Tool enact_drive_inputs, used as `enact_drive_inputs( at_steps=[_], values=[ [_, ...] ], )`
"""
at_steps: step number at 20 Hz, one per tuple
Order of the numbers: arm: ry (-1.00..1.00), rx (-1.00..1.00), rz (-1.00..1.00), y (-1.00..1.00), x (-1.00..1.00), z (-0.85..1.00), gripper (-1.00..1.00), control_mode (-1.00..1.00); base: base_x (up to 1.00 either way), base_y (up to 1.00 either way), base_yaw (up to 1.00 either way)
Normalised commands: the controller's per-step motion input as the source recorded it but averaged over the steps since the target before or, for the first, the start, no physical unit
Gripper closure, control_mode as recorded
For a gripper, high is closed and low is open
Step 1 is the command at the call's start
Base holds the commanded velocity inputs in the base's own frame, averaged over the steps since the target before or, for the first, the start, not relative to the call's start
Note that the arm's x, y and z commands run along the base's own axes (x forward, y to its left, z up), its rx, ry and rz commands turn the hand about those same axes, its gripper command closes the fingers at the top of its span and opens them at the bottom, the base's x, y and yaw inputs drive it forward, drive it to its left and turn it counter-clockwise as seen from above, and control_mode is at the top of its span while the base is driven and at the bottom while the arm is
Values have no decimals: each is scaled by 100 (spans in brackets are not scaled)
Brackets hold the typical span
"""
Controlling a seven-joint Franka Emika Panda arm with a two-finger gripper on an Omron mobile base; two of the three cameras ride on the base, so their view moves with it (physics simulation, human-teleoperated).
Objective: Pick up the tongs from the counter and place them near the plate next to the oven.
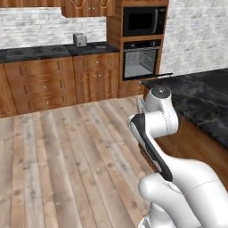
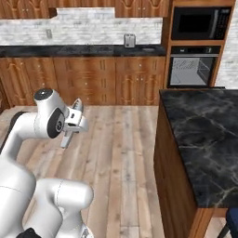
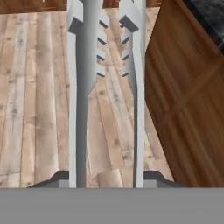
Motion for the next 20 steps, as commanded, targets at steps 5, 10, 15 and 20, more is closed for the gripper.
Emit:
enact_drive_inputs(
  at_steps=[5,10,15,20],
  values=[
    [0,0,0,0,0,0,100,100,100,69,-35],
    [0,0,0,0,0,0,100,100,100,62,-28],
    [0,0,0,0,0,0,100,100,100,52,-14],
    [0,0,0,0,0,0,100,100,100,38,0]
  ],
)
